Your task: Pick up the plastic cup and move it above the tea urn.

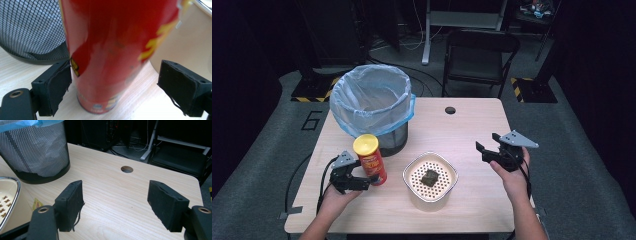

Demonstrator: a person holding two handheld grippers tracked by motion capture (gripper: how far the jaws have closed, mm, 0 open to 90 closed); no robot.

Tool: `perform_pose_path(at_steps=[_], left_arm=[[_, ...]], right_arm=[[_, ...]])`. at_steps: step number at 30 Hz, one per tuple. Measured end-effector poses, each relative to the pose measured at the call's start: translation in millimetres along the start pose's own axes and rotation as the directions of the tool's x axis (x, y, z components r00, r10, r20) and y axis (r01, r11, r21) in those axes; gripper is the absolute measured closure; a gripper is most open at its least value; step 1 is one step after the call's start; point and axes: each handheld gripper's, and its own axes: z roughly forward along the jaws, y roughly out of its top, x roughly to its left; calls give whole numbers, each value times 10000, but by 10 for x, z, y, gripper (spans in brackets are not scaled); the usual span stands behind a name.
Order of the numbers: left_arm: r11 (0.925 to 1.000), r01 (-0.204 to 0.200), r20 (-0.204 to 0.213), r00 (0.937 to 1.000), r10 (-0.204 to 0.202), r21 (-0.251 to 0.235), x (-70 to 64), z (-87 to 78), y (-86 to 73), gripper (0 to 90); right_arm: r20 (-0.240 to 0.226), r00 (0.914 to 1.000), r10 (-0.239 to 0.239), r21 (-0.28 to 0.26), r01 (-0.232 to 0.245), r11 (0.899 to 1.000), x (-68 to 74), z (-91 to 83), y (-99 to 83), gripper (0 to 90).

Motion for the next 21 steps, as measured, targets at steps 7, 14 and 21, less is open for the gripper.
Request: perform_pose_path(at_steps=[7, 14, 21], left_arm=[[9997, -242, -458, 9987, 238, -74, 10, 114, -28, 114], [9984, -538, -490, 9974, 530, -160, -5, 167, -34, 136], [9967, -805, -696, 9944, 793, -142, -43, 190, -28, 230]], right_arm=[[39, 9999, 168, 5, -168, 9999, -37, -18, -22, 282], [53, 9998, 179, 71, -180, 9998, -46, -18, -51, 282], [97, 9997, 236, 62, -236, 9997, -72, -26, -73, 282]])
